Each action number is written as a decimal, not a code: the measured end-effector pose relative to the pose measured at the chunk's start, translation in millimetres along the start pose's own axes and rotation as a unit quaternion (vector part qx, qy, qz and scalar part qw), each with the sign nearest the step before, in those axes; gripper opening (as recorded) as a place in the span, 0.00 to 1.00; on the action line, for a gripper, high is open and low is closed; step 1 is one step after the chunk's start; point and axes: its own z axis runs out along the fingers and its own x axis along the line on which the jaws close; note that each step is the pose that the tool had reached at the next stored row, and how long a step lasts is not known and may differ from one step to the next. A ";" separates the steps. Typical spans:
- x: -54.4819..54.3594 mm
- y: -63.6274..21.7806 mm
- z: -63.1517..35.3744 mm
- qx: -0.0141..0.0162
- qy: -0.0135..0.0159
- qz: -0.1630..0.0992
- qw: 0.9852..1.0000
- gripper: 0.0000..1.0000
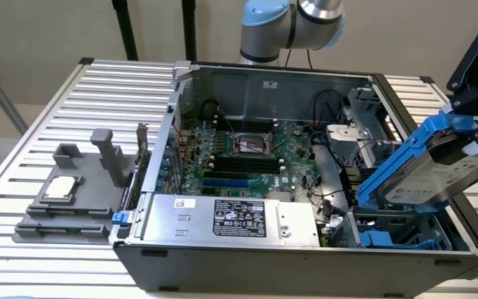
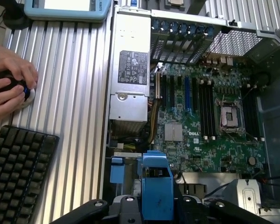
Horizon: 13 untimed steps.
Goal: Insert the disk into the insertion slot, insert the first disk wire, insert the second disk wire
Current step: 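Insert the disk into the insertion slot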
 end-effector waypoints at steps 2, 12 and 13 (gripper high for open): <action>-3.2 -0.4 0.9 0.000 0.000 0.000 1.000 0.32; -8.5 -4.0 8.9 0.000 0.000 0.000 1.000 0.32; -8.6 -3.8 8.0 0.000 0.000 0.000 1.000 0.32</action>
